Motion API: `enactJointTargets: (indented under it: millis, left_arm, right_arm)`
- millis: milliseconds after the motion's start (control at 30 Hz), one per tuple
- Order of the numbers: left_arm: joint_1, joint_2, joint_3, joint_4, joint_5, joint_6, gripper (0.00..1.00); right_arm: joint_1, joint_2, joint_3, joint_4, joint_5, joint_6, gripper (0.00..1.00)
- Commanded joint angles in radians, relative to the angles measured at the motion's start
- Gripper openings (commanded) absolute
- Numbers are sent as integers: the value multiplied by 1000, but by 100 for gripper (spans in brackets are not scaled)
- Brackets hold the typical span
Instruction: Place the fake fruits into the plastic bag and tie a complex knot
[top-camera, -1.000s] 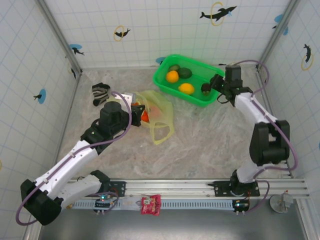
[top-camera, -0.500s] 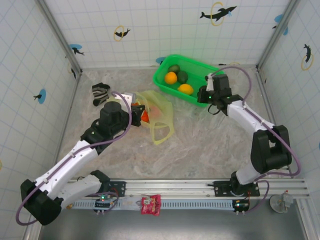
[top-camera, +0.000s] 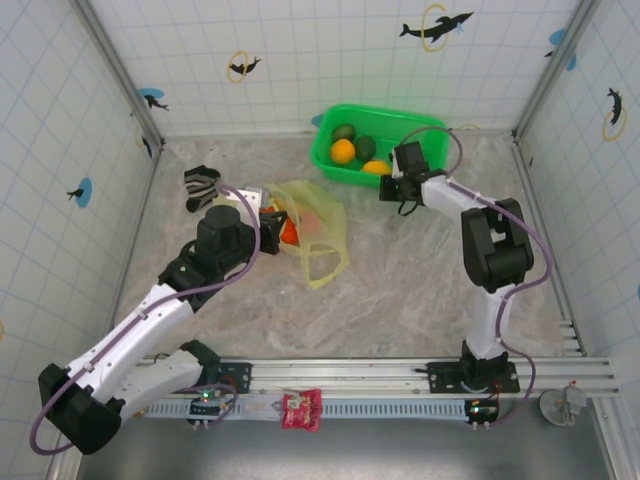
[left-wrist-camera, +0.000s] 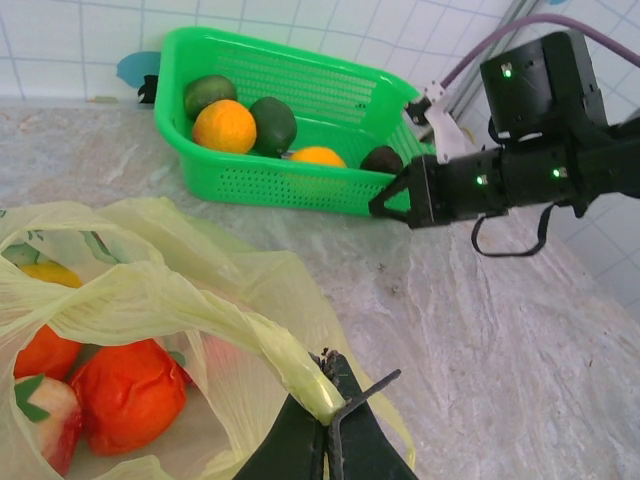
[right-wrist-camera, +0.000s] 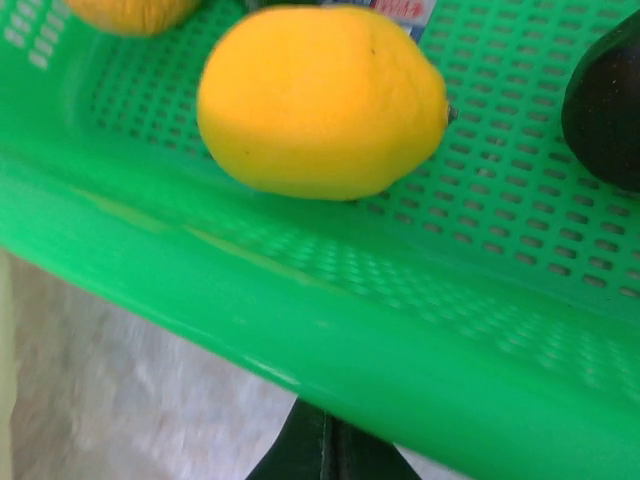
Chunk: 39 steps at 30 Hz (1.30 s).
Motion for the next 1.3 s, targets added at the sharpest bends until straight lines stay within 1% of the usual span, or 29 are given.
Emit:
enactJointTargets:
  millis: [0, 67, 167, 233, 300, 333, 367, 400, 433, 500, 533, 600, 633, 700, 733, 767, 867, 967, 1033, 1167, 1267]
  left_arm:
    - [-6, -1, 3, -20, -20, -23, 0]
    - [-7, 8, 4, -31, -23, -24, 0]
    - [-6, 30, 5, -54, -24, -26, 0]
    - [-6, 38, 4, -55, -25, -31, 0]
    - [-1, 38, -7, -43, -26, -39, 0]
    - [2, 36, -13, -37, -25, -43, 0]
    - [6, 35, -18, -28, -20, -46, 0]
    - [8, 37, -23, -22, -14, -48, 0]
    - [10, 39, -26, -18, -8, -49, 0]
    - [13, 43, -33, -5, 1, -55, 0]
    - [13, 42, -39, 1, 5, -56, 0]
    - [16, 33, -50, 13, 5, -61, 0]
    - [16, 28, -57, 18, 5, -62, 0]
    - [17, 19, -69, 25, -2, -63, 0]
    - [17, 16, -74, 23, -3, -63, 0]
    - [18, 12, -78, 22, -2, -65, 0]
    - [19, -8, -83, 10, -6, -68, 0]
    - [22, -33, -93, -7, -18, -66, 0]
    - [22, -45, -93, -18, -24, -63, 0]
    - [25, -60, -90, -31, -30, -56, 0]
    - [26, -63, -90, -30, -29, -56, 0]
  right_arm:
    - [26, -30, 24, 45, 61, -40, 0]
    - [60, -109, -63, 132, 14, -73, 1]
    - [103, -252, -225, 257, -145, -142, 6]
    - [131, -345, -334, 352, -262, -217, 10]
    - [175, -458, -471, 441, -352, -367, 13]
    - [196, -507, -533, 475, -420, -471, 15]
    - [228, -561, -598, 502, -444, -592, 18]
    - [269, -607, -647, 483, -441, -725, 23]
    - [301, -632, -664, 451, -431, -821, 26]
    - [384, -667, -673, 322, -380, -1027, 32]
    - [422, -670, -671, 257, -320, -1087, 35]
    - [499, -668, -675, 199, -213, -1186, 45]
    - [527, -668, -683, 202, -170, -1210, 46]
    - [572, -663, -705, 219, -99, -1265, 55]
    - [589, -655, -705, 216, -72, -1282, 57]
    - [604, -643, -698, 210, -41, -1299, 58]
    - [633, -593, -659, 153, -15, -1346, 58]
    - [659, -531, -632, 140, 39, -1383, 58]
    - [669, -492, -620, 141, 55, -1406, 58]
    - [690, -402, -581, 148, 124, -1440, 57]
    - [701, -355, -578, 213, 162, -1455, 56]
